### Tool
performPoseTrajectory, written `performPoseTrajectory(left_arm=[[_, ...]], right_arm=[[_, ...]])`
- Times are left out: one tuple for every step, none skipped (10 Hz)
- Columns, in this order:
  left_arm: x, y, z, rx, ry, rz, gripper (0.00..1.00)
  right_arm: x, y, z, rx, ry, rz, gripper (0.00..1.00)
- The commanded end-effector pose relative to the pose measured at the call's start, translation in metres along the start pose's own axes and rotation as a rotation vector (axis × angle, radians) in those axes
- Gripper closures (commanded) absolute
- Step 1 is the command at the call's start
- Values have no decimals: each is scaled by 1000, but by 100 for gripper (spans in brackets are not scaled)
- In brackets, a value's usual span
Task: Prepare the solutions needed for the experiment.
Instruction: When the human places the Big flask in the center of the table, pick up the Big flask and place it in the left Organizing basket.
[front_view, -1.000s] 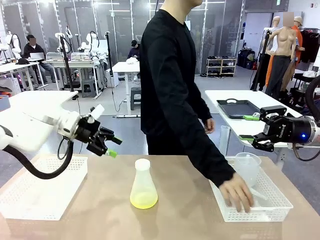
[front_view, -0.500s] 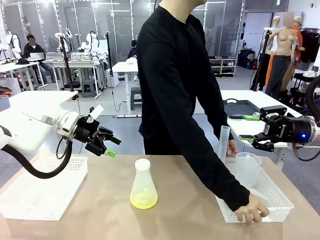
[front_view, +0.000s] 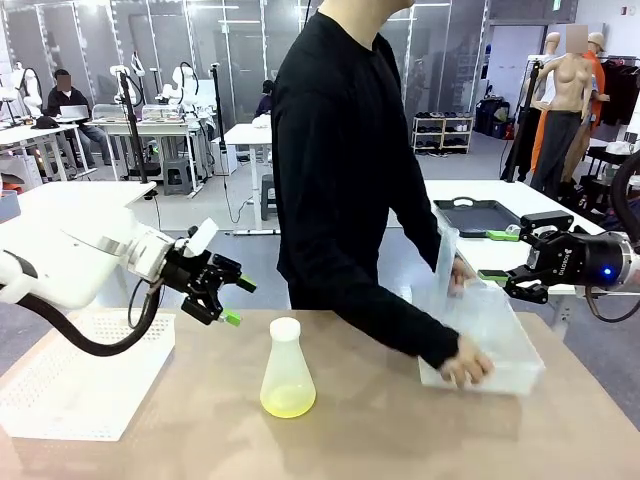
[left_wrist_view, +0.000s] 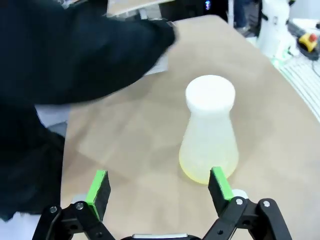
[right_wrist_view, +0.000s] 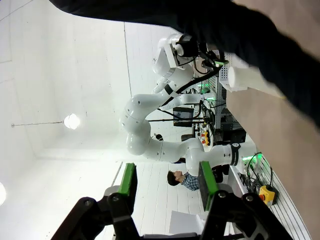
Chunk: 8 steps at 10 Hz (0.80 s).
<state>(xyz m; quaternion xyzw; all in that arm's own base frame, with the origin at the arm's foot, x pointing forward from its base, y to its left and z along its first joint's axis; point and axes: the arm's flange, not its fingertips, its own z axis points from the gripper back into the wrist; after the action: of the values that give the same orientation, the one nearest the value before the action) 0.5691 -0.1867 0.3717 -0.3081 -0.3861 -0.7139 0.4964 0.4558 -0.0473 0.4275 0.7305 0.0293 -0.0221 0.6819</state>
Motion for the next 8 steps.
performPoseTrajectory(left_arm=[[0, -17, -28, -2, 9, -44, 0], [4, -28, -41, -21, -4, -17, 0], [8, -29, -42, -18, -41, 5, 0], [4, -16, -32, -43, -3, -25, 0], [4, -16, -32, -43, -3, -25, 0], [4, -16, -32, -43, -3, -25, 0], [4, -16, -32, -43, -3, -25, 0], [4, -16, -32, -43, -3, -25, 0]], right_arm=[[0, 1, 0, 21, 1, 13, 37], [0, 1, 0, 21, 1, 13, 37], [0, 1, 0, 21, 1, 13, 37], [0, 1, 0, 21, 1, 13, 37], [0, 1, 0, 21, 1, 13, 37], [0, 1, 0, 21, 1, 13, 37], [0, 1, 0, 21, 1, 13, 37], [0, 1, 0, 21, 1, 13, 37]])
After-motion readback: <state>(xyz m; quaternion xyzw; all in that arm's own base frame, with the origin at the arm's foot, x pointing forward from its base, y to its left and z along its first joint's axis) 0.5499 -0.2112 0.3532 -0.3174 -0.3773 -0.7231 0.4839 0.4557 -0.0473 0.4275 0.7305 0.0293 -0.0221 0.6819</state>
